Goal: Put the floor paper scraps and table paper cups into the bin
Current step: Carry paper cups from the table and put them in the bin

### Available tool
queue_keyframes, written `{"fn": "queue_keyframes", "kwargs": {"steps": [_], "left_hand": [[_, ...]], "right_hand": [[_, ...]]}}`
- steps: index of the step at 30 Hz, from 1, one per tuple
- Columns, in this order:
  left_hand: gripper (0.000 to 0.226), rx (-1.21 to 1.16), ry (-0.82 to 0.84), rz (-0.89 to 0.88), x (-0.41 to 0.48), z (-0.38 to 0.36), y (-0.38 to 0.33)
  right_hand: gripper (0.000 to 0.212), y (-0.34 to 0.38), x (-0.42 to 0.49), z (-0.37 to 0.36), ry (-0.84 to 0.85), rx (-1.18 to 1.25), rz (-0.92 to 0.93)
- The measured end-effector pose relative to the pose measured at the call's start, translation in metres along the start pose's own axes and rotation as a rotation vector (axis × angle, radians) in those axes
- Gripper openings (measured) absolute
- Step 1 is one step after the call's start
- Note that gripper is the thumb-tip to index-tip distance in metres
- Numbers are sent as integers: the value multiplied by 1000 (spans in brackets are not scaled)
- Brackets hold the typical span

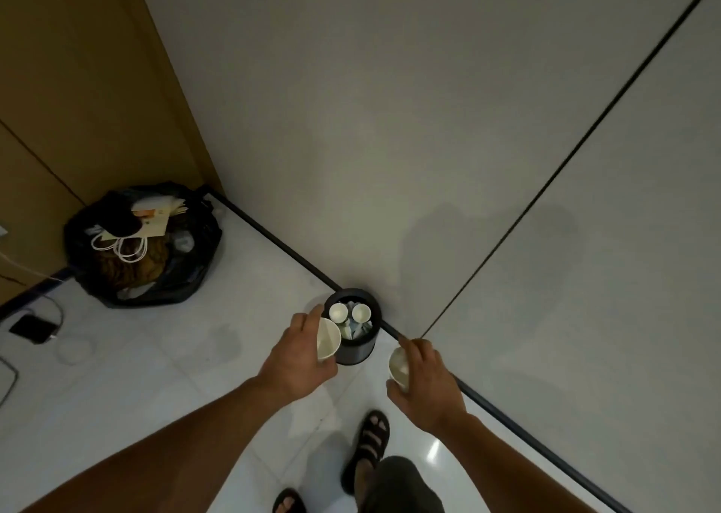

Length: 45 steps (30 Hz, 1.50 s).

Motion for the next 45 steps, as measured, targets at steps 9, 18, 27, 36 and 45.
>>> {"fn": "queue_keyframes", "kwargs": {"steps": [9, 18, 27, 36, 45], "left_hand": [[86, -42, 61, 109, 161, -15, 41], [85, -121, 72, 90, 341, -125, 145], [89, 24, 115, -67, 461, -241, 238], [84, 394, 67, -169, 483, -282, 276], [94, 579, 73, -178, 486, -309, 298]], "right_hand": [[75, -53, 165, -29, 183, 77, -3], [70, -136, 327, -150, 124, 92, -35], [73, -197, 436, -294, 46, 37, -22], [76, -229, 467, -322, 26, -108, 50], [100, -245, 469, -354, 109, -403, 75]]}}
Point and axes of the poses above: each hand's wrist, its own x-axis towards the middle knuckle, its own z-axis out of the back of the hand, y = z × x, the point moved 4 cm from there along x, towards the middle knuckle, and after that the axes turned 8 degrees about y, right-handed, at the moved point
